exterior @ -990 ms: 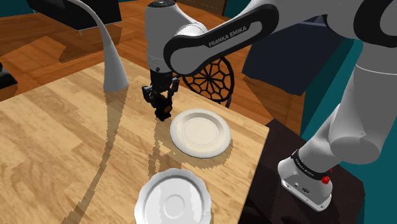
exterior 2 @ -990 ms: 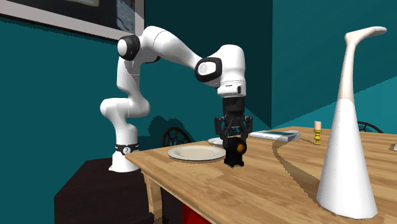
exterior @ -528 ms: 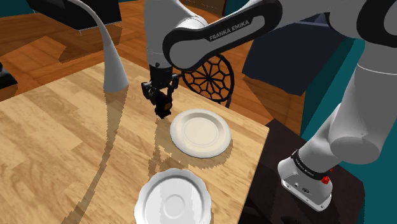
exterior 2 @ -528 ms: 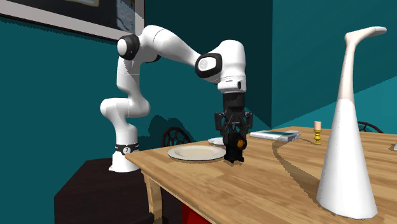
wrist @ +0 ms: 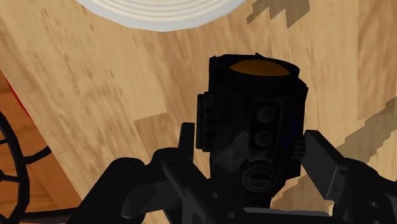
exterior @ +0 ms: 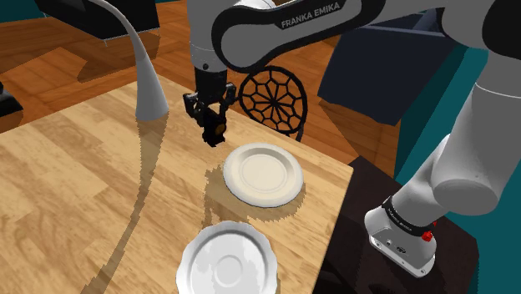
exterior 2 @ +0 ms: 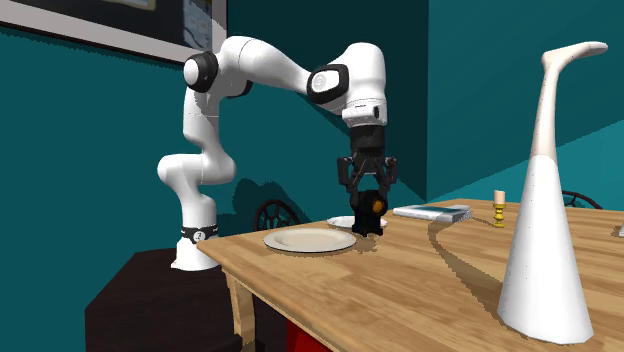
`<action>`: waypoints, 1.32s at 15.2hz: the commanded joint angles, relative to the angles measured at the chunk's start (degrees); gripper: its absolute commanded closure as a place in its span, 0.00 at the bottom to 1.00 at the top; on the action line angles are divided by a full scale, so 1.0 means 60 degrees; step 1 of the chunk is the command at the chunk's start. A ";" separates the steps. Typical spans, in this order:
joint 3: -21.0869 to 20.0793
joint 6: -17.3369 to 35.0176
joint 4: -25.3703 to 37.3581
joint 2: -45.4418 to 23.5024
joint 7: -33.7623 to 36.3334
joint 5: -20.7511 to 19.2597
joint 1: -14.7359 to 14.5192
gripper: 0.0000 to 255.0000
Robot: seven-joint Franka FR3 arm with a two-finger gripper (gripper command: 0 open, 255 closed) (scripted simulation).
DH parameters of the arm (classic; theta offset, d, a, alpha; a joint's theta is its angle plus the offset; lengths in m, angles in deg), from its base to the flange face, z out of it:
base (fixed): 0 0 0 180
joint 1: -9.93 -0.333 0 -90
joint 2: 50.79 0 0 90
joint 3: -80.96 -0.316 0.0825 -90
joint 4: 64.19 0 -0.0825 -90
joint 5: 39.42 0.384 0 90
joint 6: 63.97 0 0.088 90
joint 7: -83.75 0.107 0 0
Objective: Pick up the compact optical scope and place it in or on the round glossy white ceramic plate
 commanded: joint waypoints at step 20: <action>-0.1350 -0.0354 -0.2013 0.2568 0.2230 0.1125 -0.1243 1.00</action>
